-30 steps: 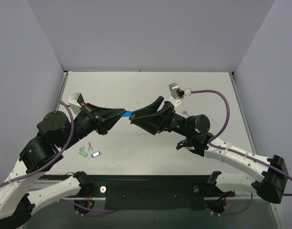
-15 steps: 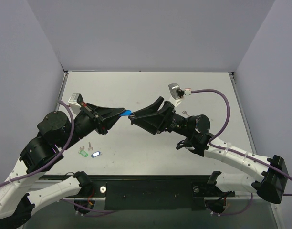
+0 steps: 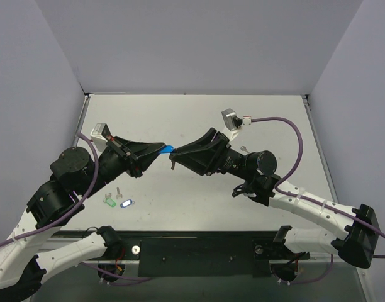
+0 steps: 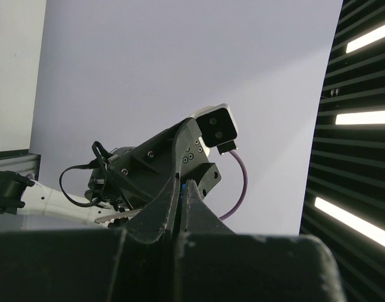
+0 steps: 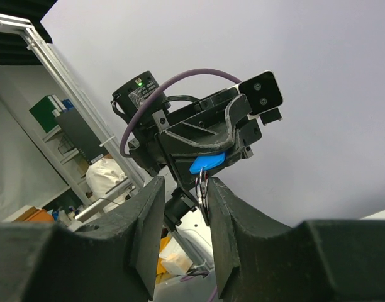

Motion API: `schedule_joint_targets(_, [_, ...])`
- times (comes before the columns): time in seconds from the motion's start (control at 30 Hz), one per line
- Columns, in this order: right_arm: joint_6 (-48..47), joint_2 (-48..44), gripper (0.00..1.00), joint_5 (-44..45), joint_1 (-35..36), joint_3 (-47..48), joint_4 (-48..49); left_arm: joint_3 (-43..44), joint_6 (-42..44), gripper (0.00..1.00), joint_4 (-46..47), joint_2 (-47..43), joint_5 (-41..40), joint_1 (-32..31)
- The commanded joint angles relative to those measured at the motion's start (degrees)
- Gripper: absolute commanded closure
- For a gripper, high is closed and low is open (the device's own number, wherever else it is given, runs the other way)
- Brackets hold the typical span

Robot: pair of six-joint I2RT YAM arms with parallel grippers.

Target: Remove the keys from the keyring

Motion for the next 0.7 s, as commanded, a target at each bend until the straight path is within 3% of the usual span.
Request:
schedule_joint_targets(0.0, [-0.43, -0.12, 0.71, -0.73, 0.13, 2.98, 3.87, 0.03, -0.39, 1.00, 3.38, -0.37, -0.98, -0.27])
schedule_joint_targets(0.67, [-1.13, -0.56, 0.77, 0.33, -0.05, 2.27, 2.02, 0.29, 0.13, 1.00, 2.94, -0.37, -1.68, -0.27])
